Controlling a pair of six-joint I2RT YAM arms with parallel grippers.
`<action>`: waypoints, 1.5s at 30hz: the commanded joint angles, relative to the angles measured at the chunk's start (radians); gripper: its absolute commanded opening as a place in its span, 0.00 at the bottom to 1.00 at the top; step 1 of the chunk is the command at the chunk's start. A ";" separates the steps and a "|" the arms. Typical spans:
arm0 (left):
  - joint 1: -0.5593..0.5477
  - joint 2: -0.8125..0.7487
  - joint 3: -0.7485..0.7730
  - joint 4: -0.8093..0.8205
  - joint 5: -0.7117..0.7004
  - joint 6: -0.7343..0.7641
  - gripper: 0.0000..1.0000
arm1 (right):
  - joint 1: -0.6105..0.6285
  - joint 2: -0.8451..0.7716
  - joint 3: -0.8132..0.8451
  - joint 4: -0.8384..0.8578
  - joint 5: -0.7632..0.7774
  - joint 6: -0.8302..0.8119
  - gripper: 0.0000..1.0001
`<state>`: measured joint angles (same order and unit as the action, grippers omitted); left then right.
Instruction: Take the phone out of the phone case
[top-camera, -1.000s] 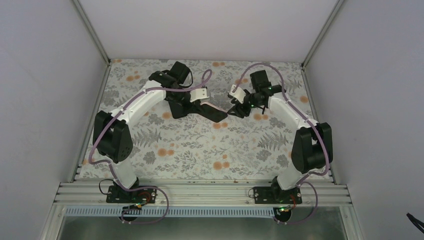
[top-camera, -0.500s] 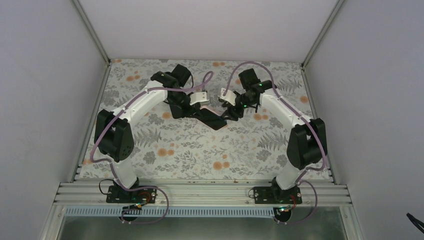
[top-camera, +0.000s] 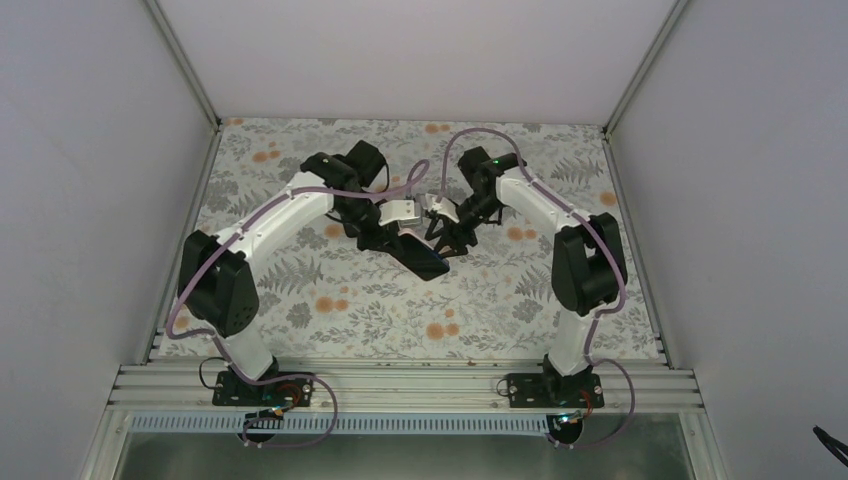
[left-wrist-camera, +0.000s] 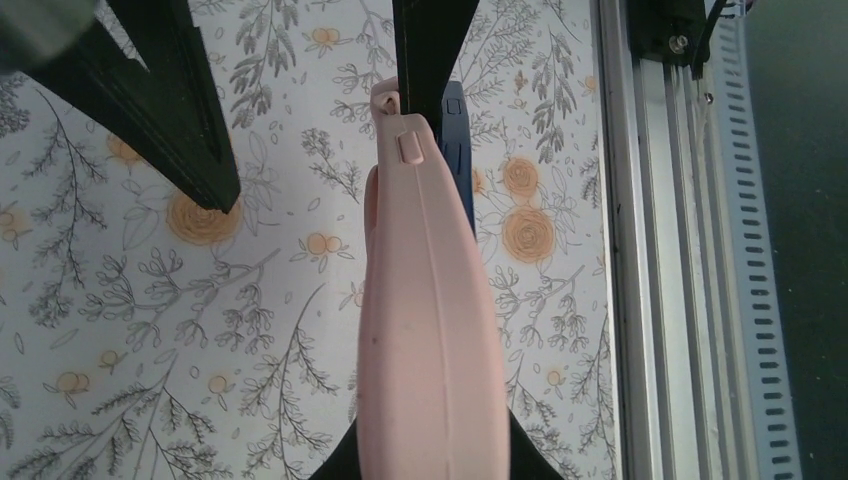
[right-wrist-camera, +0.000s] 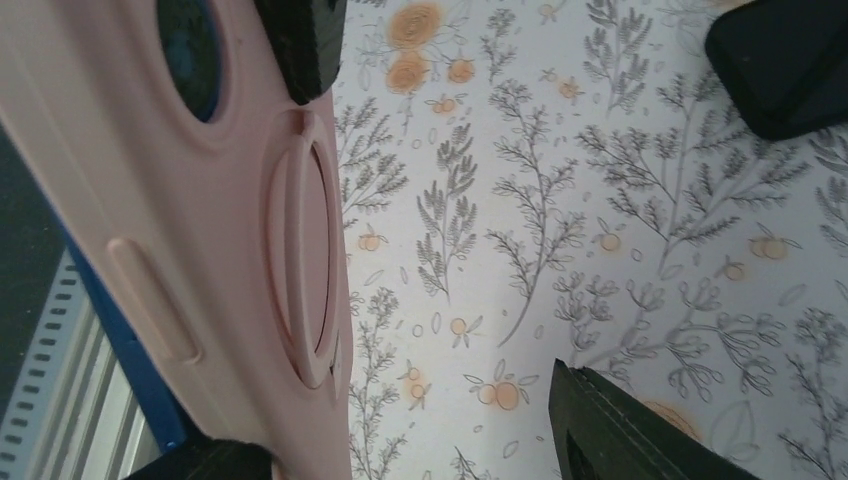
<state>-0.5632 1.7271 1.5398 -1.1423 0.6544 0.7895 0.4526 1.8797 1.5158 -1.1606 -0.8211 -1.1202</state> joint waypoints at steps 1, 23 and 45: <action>0.008 -0.055 0.014 0.541 0.059 -0.088 0.02 | 0.149 -0.009 -0.015 -0.126 -0.305 -0.058 0.60; -0.014 -0.136 -0.031 0.687 -0.197 -0.096 0.77 | -0.163 -0.048 -0.020 0.071 -0.330 0.286 0.04; -0.264 -0.057 -0.291 1.393 -0.779 -0.168 0.99 | -0.240 -0.151 -0.092 0.874 0.238 1.246 0.04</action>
<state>-0.8227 1.6394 1.2442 0.0284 -0.0135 0.6716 0.2077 1.7302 1.3983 -0.4152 -0.5777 -0.0040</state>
